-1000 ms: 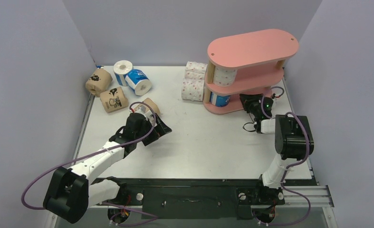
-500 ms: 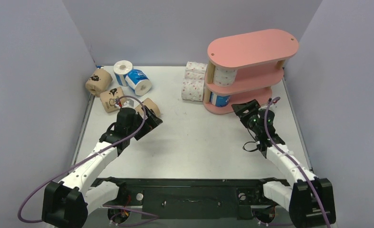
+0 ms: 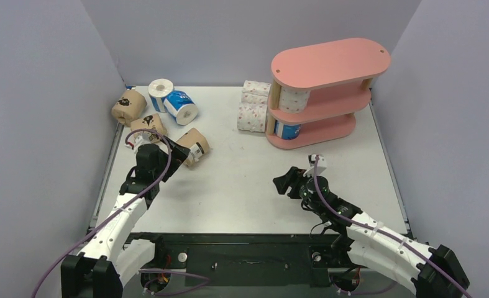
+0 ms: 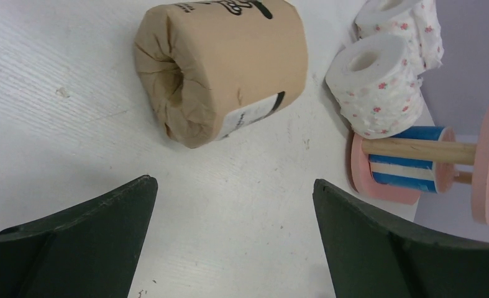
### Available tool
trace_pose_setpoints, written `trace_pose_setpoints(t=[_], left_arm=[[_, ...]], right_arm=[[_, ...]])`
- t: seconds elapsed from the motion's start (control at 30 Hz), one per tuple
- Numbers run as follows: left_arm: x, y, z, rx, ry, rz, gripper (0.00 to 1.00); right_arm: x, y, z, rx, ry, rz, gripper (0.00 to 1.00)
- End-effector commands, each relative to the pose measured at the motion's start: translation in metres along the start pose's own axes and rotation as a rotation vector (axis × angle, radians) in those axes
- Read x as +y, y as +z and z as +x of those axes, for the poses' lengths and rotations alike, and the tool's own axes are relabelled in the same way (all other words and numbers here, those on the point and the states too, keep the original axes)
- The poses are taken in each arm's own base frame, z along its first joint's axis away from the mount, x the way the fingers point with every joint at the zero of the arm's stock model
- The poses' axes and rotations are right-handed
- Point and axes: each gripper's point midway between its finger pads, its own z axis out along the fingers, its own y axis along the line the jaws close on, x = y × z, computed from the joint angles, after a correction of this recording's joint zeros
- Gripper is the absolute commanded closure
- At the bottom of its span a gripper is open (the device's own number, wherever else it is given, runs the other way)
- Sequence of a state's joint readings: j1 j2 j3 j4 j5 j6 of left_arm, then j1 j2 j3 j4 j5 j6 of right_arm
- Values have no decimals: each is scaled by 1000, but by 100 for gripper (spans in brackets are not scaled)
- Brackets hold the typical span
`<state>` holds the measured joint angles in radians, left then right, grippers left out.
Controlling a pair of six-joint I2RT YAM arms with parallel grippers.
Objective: Place and organize the paper towels onto the shelf
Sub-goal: Pick up the paper towel from the center of the board.
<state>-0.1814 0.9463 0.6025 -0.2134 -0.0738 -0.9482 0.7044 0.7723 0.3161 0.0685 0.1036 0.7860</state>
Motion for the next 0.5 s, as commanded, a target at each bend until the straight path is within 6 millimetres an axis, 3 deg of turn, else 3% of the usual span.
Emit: trace_pose_setpoints(t=[0.0, 0.03, 0.13, 0.23, 0.47], left_arm=[[-5, 7, -17, -61, -82, 100, 4], [-13, 7, -18, -54, -84, 152, 4], [-10, 12, -16, -50, -105, 183, 4], [-9, 15, -20, -79, -114, 194, 4], [2, 32, -24, -113, -119, 144, 3]], right_arm=[[-16, 9, 13, 17, -76, 78, 39], [-17, 10, 19, 61, -103, 89, 39], [-14, 12, 28, 74, -93, 52, 37], [-15, 8, 24, 34, -96, 28, 29], [-10, 6, 20, 15, -116, -3, 29]])
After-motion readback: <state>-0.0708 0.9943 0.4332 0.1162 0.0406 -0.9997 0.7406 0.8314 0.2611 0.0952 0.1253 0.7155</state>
